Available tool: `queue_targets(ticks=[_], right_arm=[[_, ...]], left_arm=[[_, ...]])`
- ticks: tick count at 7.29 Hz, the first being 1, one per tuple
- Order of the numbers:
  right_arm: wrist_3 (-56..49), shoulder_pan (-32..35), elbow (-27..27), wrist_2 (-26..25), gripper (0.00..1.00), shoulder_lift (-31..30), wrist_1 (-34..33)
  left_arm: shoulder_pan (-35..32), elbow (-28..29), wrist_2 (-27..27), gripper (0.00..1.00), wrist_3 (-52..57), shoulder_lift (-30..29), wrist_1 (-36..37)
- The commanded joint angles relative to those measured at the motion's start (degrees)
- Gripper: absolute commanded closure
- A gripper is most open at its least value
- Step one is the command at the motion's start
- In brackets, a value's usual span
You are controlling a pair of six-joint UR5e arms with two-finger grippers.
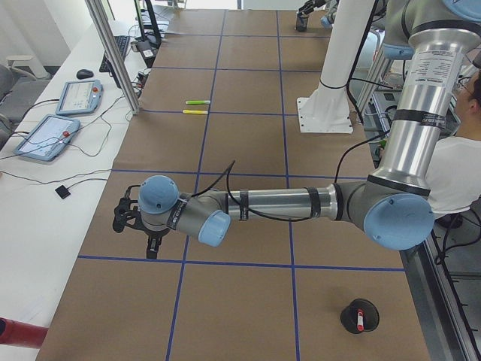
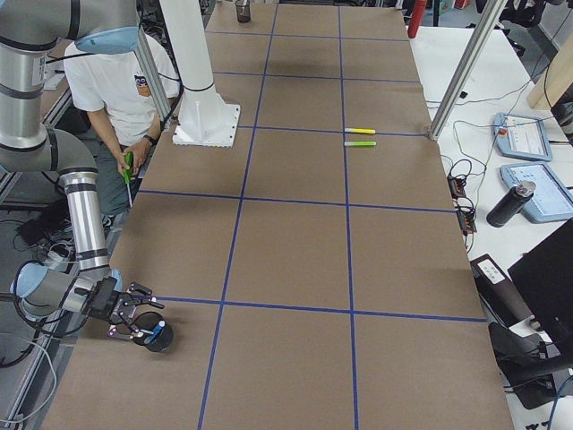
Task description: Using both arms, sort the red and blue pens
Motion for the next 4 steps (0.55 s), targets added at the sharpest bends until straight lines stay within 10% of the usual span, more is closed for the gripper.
queue_targets(ticks=[1,4], right_arm=[[0.43,-0.28,5.62,0.09,0.00,2.33,-7.50],[0.87,-6.57,13.38,-0.69,0.00,11.97,-30.26]], left_arm=[[0.00,0.08,0.00,0.00,-0.27,-0.10,0.02],[0.35,0.00,0.00,0.00,-1.40,-0.18,-0.16]])
